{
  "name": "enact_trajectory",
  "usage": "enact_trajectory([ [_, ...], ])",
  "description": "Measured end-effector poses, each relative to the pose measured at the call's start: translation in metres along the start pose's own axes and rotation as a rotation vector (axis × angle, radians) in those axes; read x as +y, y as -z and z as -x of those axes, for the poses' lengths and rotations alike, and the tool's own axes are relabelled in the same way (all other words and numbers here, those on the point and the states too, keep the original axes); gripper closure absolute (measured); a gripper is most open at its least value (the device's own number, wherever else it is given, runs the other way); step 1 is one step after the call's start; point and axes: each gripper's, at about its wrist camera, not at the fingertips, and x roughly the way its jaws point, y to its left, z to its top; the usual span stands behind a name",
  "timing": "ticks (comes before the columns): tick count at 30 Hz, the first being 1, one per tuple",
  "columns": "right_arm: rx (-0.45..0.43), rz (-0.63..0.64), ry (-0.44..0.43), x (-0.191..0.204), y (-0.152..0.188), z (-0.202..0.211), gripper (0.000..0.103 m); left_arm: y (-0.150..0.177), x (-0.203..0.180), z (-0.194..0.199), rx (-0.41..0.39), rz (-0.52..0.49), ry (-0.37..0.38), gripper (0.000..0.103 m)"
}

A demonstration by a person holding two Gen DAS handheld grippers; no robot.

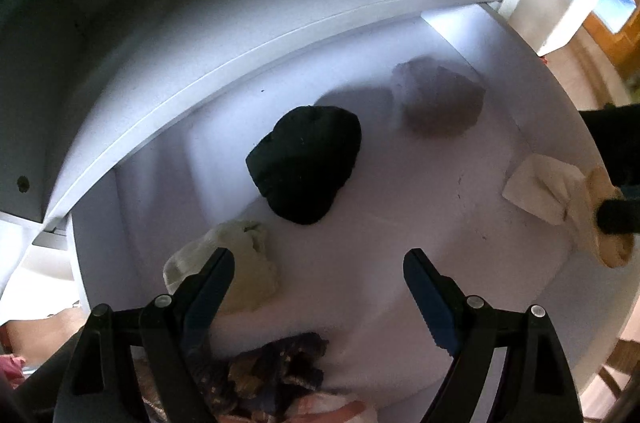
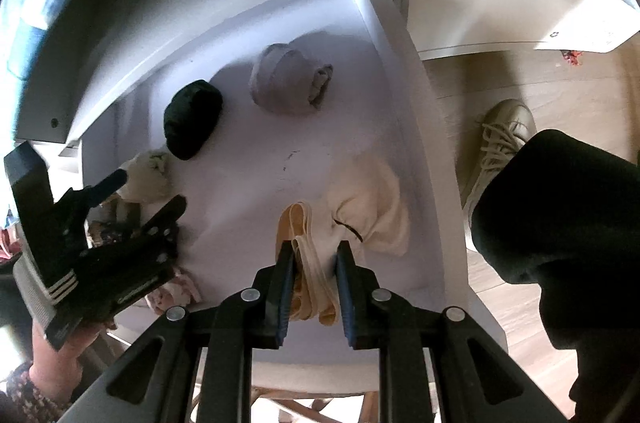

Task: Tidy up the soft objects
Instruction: 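Lift the cream bag with the right tool while the left tool reaches the black cloth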

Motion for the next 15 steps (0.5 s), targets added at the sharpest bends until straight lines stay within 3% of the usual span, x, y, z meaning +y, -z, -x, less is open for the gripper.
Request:
enact_trajectory([
  [15,-0.122,0.052,-0.033,0.016,0.011,0.066,0.084,-0.006,0.017,-0.014,0.022,0.091,-0.006,0.016],
])
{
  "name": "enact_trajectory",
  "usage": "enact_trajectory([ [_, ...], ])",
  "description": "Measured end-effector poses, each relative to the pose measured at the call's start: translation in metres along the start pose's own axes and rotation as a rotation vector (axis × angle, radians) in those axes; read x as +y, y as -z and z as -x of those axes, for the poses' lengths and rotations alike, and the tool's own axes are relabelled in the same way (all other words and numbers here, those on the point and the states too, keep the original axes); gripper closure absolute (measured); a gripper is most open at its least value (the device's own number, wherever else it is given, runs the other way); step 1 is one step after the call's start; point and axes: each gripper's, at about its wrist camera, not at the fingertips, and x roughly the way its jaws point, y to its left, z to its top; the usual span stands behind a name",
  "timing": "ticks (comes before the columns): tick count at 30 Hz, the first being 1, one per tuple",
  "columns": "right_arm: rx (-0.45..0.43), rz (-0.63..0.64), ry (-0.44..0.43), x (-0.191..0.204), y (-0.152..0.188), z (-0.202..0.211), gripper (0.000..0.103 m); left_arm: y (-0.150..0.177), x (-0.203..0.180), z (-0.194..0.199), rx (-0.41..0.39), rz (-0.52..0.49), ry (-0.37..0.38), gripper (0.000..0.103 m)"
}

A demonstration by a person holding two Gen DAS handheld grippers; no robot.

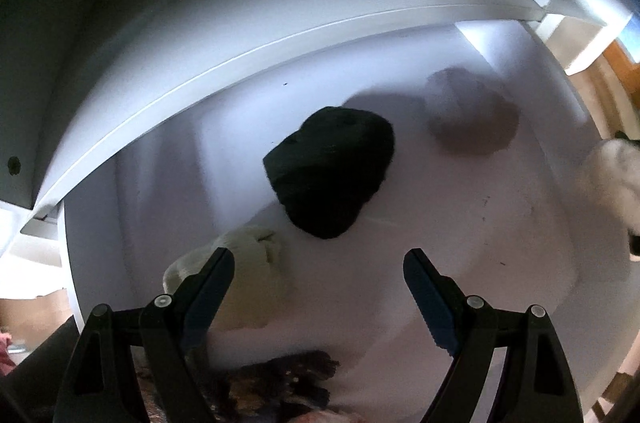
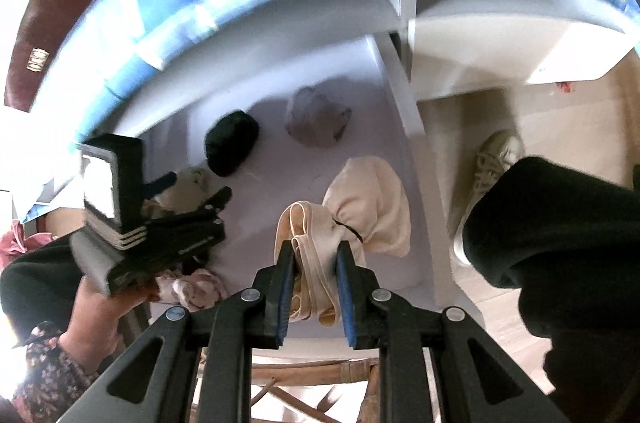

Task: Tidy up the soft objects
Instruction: 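Lift the cream bag with the right tool while the left tool reaches the black cloth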

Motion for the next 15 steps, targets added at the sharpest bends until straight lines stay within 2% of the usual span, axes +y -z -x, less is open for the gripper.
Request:
enact_trajectory([
  [4,-0.052,0.023,-0.030,0.007,-0.004,0.028,0.084,0.001,0.006,-0.003,0.019,0.030,0.001,0.016],
  [15,-0.153,0.073,-0.111,0.032,-0.010,0.088,0.084,0.000,0.013,0.002,0.007,0.065,0.017,0.016],
])
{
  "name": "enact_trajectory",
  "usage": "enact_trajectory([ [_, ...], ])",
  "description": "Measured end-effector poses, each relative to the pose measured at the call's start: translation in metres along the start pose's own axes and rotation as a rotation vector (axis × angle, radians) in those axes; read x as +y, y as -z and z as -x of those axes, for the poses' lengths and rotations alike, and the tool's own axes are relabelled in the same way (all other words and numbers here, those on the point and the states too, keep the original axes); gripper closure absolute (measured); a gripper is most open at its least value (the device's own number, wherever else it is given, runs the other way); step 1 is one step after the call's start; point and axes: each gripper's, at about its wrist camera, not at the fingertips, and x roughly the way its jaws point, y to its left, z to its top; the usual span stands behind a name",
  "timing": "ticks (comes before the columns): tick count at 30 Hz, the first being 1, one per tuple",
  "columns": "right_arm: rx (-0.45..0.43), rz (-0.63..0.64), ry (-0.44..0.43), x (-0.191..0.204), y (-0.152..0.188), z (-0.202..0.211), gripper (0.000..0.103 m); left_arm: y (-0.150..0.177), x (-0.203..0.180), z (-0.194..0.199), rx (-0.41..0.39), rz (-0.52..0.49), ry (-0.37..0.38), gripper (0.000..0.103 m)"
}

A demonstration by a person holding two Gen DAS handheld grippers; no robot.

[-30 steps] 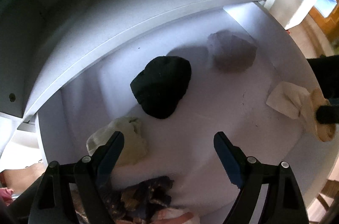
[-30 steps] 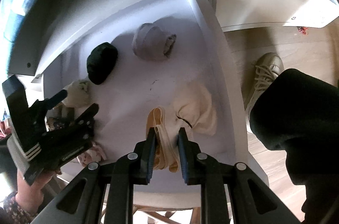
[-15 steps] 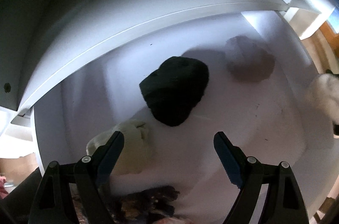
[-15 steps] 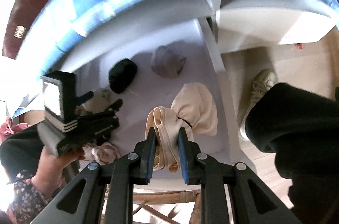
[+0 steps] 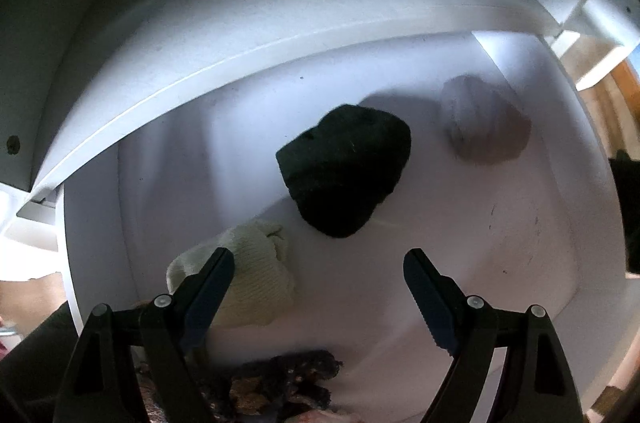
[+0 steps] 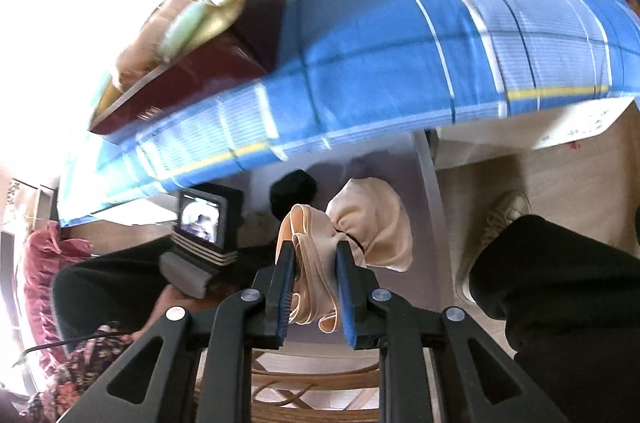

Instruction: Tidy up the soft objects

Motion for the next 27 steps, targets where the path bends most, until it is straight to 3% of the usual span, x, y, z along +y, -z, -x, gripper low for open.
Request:
enact_trajectory([
  [11,-0.137,0.084,-0.094,0.036,-0.040,0.051,0.084,-0.006,0.024,0.004,-0.025,0.108,-0.001,0.016],
  [16,-0.179,0.095,-0.129,0.055,-0.078,0.065,0.084,-0.012,0.022,-0.001,-0.024,0.094,0.005,0.016],
  [23,-0.299,0.184,-0.098,0.097,-0.138,0.075,0.089,-0.018,0.025,-0.008,-0.026,0.109,0.040,0.016],
  [27,-0.321,0.228,-0.106,0.115,-0.163,0.068,0.089,-0.021,0.028,-0.010,-0.022,0.126,0.065,0.017],
])
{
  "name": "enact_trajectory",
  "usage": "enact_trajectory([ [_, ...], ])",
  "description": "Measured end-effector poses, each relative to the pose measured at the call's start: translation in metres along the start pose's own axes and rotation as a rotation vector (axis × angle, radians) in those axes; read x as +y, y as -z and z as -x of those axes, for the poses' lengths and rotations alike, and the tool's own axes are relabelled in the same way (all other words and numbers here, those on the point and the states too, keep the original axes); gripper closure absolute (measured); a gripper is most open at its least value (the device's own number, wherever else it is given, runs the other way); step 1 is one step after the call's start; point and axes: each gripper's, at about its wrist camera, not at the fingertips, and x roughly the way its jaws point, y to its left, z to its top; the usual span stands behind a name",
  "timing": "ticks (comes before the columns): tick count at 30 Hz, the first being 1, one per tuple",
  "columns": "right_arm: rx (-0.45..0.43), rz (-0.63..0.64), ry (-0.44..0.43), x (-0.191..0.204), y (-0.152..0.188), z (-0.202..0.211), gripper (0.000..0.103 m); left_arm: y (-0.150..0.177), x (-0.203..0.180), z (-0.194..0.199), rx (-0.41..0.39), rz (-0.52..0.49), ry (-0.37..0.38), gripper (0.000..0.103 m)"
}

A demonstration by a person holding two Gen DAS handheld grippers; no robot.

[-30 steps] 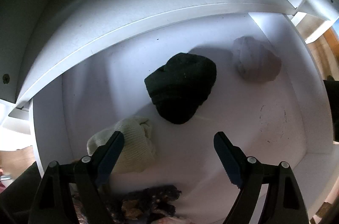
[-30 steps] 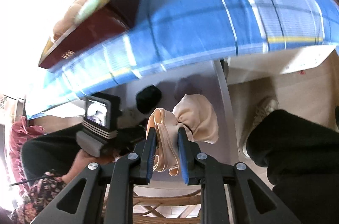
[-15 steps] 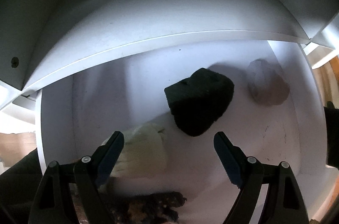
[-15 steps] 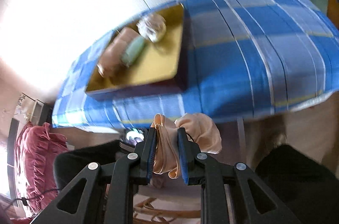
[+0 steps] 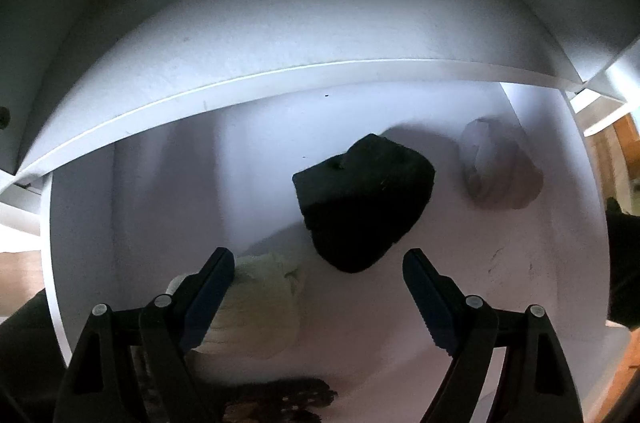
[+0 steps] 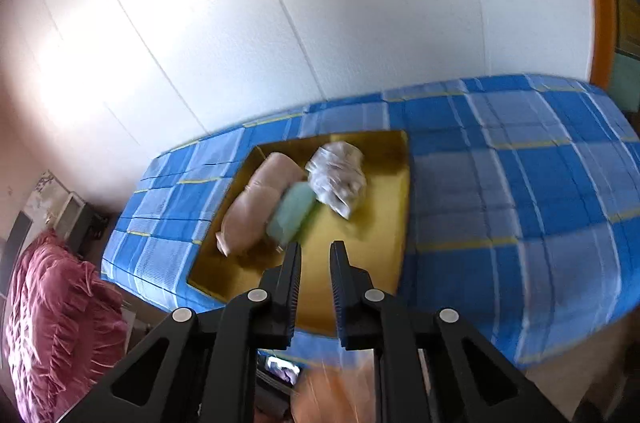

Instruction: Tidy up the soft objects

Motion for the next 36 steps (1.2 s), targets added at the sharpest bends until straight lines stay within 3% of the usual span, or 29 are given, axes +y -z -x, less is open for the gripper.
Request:
enact_trajectory([
  [3,-0.002,0.015,-0.025,0.000,0.009,0.003,0.088,-0.002,0.000,-0.002,0.005,-0.001,0.012,0.021],
  [5,0.007,0.049,-0.022,0.000,0.027,0.005,0.077,-0.003,0.000,-0.006,0.029,-0.010,0.019,0.032],
  [9,0.138,0.134,0.085,-0.008,0.091,-0.002,0.069,0.000,0.005,-0.015,0.080,-0.006,0.037,0.050],
  [12,0.300,0.148,0.166,-0.024,0.148,-0.032,0.065,0.001,0.008,-0.017,0.090,-0.004,0.033,0.052],
  [17,0.628,0.046,0.226,-0.069,0.239,-0.115,0.060,0.002,0.017,-0.014,0.081,0.034,0.034,0.052],
  [19,0.689,0.021,0.248,-0.081,0.260,-0.142,0.054,0.002,0.022,-0.012,0.079,0.056,0.046,0.047],
  [20,0.729,-0.003,0.243,-0.087,0.272,-0.157,0.045,0.002,0.025,-0.011,0.073,0.068,0.049,0.045],
  [22,0.769,-0.034,0.236,-0.092,0.289,-0.175,0.038,-0.001,0.031,-0.005,0.053,0.084,0.045,0.039],
  [28,0.878,0.002,0.376,-0.103,0.325,-0.215,0.038,-0.005,0.021,0.003,0.024,0.064,0.029,0.030],
  [30,0.899,-0.004,0.366,-0.107,0.332,-0.223,0.038,-0.008,0.017,0.003,0.008,0.040,0.017,0.028],
  [33,0.919,-0.038,0.368,-0.119,0.344,-0.229,0.049,-0.021,0.009,0.004,-0.017,-0.010,-0.008,0.022],
  [35,0.928,-0.091,0.348,-0.130,0.349,-0.230,0.064,-0.029,0.005,0.003,-0.029,-0.035,-0.025,0.021],
  [36,0.928,-0.119,0.340,-0.134,0.351,-0.228,0.066,-0.032,0.003,0.003,-0.034,-0.043,-0.032,0.020],
])
